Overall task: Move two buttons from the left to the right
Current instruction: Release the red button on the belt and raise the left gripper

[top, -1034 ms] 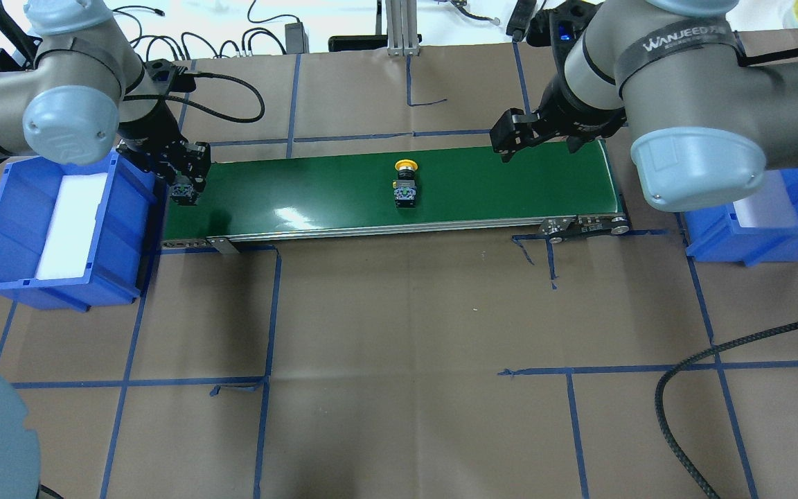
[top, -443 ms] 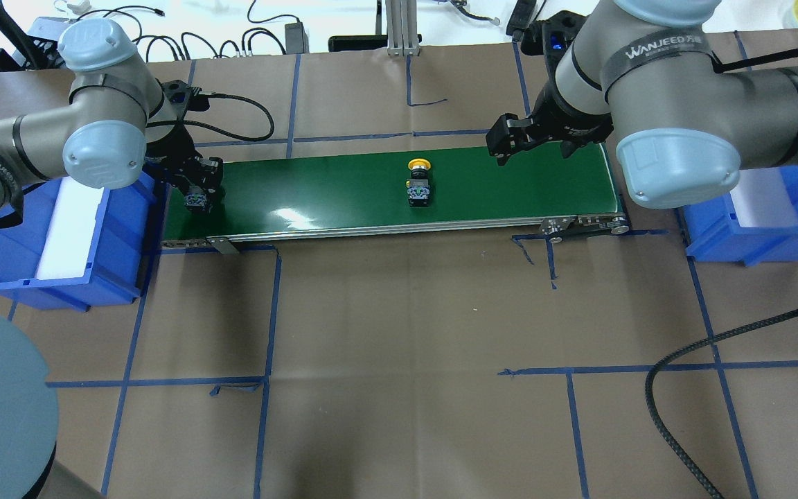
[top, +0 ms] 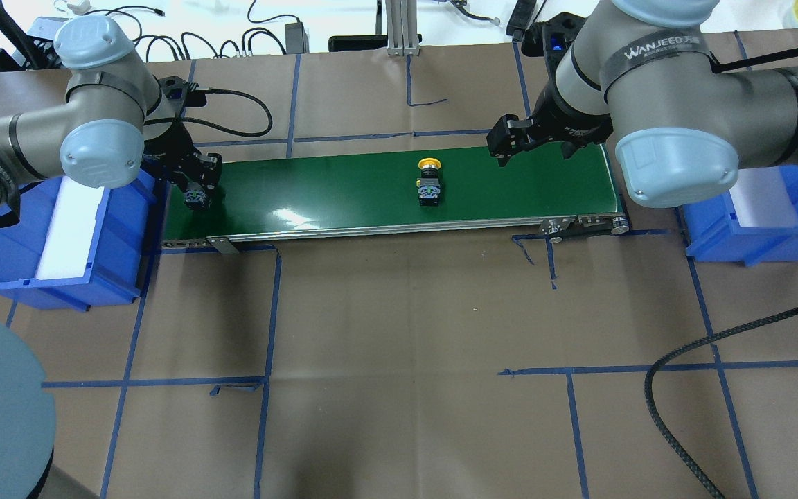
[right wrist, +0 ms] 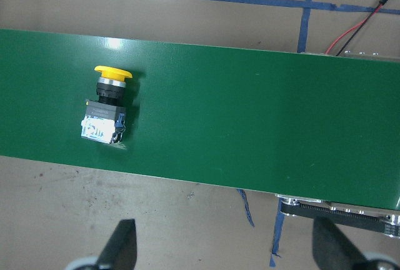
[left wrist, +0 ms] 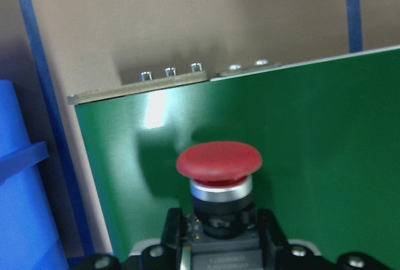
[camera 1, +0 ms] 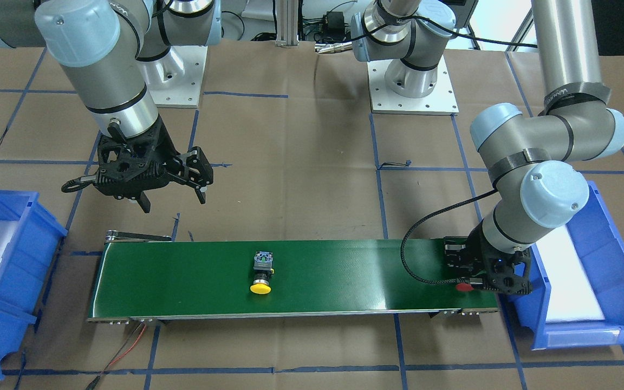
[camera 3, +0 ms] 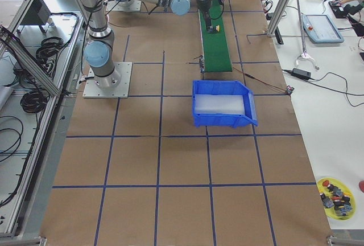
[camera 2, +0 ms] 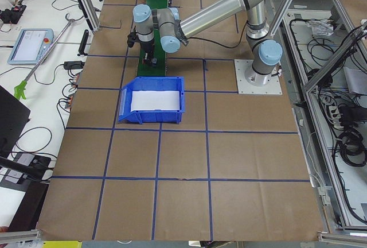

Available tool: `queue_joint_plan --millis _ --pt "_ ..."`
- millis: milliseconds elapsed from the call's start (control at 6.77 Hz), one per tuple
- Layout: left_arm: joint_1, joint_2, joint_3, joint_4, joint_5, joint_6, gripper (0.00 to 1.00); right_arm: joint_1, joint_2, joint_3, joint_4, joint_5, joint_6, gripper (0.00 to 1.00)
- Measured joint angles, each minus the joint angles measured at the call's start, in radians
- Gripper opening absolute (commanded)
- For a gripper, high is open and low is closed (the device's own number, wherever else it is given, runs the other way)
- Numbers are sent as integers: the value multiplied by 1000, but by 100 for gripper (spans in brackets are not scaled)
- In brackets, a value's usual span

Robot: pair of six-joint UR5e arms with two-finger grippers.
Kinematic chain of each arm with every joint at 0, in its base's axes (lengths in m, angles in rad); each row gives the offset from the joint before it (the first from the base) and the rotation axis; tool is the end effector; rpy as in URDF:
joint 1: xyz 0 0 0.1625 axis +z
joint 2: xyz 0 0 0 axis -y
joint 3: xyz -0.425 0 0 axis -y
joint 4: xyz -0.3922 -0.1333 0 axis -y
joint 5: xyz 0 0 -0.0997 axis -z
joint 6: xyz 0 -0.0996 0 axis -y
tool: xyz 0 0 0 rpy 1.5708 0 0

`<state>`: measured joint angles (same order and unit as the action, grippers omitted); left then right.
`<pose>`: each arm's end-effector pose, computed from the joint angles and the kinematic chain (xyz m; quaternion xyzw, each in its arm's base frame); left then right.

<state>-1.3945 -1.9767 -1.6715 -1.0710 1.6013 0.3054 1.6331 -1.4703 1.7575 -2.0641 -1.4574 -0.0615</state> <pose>-0.0213 -0.6232 0.2624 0.0646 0.9978 0.0069 0.0140 0.1777 -0.5266 0.3978 -0.0673 0.9908 -0.1027 0.0564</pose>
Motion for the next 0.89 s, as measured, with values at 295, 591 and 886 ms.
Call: queue_joint_plan --millis 295,591,886 --pt "1 -4 -1 0 -1 -19 39 -1 1 1 1 -4 0 100" --pt "0 -5 0 0 -2 -45 100 -1 0 2 3 -6 1 100" --pt "0 2 18 -8 5 -47 100 -2 0 3 4 -7 2 100"
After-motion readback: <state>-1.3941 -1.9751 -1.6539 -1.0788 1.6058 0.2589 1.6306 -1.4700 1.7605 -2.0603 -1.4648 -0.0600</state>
